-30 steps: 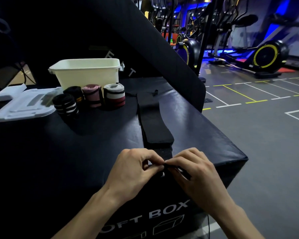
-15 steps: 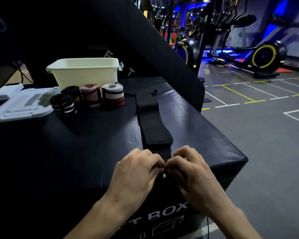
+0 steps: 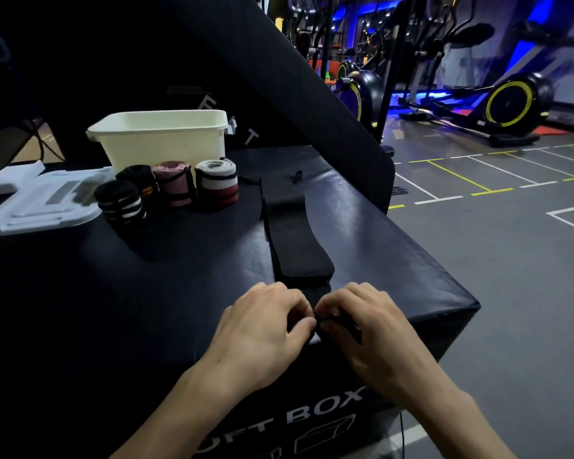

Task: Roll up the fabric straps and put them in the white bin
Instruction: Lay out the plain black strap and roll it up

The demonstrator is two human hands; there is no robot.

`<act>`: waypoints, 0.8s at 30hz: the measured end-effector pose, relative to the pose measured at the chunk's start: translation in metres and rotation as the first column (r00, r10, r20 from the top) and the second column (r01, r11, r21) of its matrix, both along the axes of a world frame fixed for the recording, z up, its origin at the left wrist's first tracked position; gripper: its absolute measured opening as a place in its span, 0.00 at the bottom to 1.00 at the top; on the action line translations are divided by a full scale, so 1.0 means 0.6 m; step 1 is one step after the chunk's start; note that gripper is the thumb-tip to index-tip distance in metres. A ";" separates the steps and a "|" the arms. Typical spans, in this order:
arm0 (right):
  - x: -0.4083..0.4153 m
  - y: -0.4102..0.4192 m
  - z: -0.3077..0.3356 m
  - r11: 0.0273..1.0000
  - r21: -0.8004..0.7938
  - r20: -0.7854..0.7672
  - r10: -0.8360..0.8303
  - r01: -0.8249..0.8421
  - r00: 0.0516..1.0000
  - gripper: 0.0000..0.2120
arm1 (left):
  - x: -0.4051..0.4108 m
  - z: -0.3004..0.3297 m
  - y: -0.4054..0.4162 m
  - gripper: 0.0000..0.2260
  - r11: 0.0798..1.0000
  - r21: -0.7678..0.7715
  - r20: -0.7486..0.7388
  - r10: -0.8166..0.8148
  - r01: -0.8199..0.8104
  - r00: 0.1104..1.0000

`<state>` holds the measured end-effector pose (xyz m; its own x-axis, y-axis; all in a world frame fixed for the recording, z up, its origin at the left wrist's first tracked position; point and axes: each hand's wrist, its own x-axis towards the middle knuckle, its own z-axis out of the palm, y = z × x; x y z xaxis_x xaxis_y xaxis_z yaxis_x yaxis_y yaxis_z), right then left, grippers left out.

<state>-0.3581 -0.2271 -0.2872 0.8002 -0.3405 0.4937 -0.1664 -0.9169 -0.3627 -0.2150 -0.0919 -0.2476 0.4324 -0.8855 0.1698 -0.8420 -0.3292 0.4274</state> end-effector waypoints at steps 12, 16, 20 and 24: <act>0.004 0.002 0.014 0.994 -0.091 -0.155 -0.076 0.062 0.985 0.03 | 0.005 0.014 -0.015 0.05 0.995 0.066 -0.122 0.079 -0.071 0.989; 0.009 0.000 0.019 0.994 -0.092 -0.205 -0.082 0.064 0.975 0.06 | 0.007 0.011 -0.014 0.06 0.997 0.041 -0.111 0.074 -0.070 0.991; 0.017 -0.005 0.026 0.998 -0.051 -0.225 -0.058 0.047 0.973 0.09 | 0.012 0.008 -0.011 0.07 0.998 -0.004 -0.087 0.069 -0.070 0.994; 0.023 -0.014 0.030 1.000 0.008 -0.217 -0.027 0.030 0.976 0.07 | 0.012 0.005 -0.008 0.08 0.997 -0.028 -0.031 0.069 -0.070 0.997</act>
